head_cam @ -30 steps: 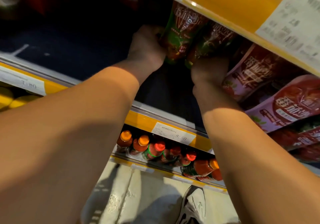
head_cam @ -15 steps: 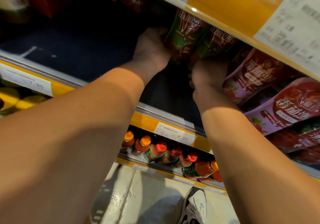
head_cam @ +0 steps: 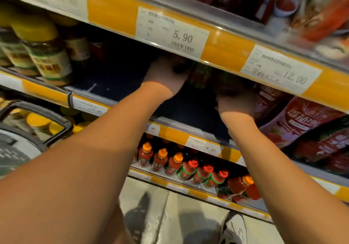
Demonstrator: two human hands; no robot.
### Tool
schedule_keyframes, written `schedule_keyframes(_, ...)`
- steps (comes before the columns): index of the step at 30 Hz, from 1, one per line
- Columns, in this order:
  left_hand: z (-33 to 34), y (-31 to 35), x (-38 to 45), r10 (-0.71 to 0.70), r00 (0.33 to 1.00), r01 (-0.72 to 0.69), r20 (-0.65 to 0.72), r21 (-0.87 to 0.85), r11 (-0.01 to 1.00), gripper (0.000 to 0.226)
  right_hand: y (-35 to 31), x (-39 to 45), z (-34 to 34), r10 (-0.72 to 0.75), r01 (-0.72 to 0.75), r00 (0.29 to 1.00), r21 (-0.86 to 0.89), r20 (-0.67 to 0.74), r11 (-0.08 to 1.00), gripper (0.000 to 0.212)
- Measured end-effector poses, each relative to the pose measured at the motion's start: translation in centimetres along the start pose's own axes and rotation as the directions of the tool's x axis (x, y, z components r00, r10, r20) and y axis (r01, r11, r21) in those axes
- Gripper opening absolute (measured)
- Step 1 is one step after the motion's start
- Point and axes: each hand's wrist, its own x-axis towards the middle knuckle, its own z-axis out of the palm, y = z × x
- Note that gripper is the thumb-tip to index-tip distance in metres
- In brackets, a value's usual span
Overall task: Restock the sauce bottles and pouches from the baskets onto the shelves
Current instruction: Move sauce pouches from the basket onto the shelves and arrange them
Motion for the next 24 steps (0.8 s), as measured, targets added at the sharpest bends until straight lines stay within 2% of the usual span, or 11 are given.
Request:
schedule_keyframes(2,-1.4,0.4,-1.2,-0.049,0.998,0.05,0.042,-0.016,0.999,0.036,-0.4,-1.5,-0.3,-0.11,0.11,0.994,-0.058,0.006,0.992,0.016)
schedule_keyframes(5,-4.1,0.6,-4.3,-0.062,0.99,0.07,0.129,-0.06,0.996,0.043,-1.8,-5.0,-0.6,-0.276,0.268,0.956,0.085,0.1,0.96,0.027)
schedule_keyframes(9,-9.5,-0.9,-10.6,-0.05,0.982,0.052,0.183,-0.006,0.999,0.046,-3.5,-9.1,-0.7,-0.367,0.366,0.888,0.059,0.276,0.929,0.043)
schedule_keyframes(12,-14.1,-2.4,-15.8,-0.071,0.987,0.067,0.145,0.032,0.997,0.044,-5.0,-13.0,-0.8,-0.419,0.395,0.822,0.144,0.386,0.907,0.047)
schedule_keyframes(16,-19.4,-4.5,-22.8,-0.096,0.994,0.093,0.053,0.055,0.994,0.041,-6.4,-17.4,0.0,-0.478,0.491,0.739,0.107,0.475,0.865,0.048)
schedule_keyframes(19,-22.9,-6.6,-27.9,-0.165,0.985,0.168,-0.04,0.064,0.984,0.038,-8.9,-20.6,0.6,-0.537,0.551,0.684,0.134,0.494,0.824,0.046)
schedule_keyframes(24,-27.6,-11.6,-35.8,-0.34,0.923,0.357,-0.179,0.076,0.931,0.035,-14.6,-26.2,2.3,-0.665,0.672,0.525,0.22,0.531,0.707,0.038)
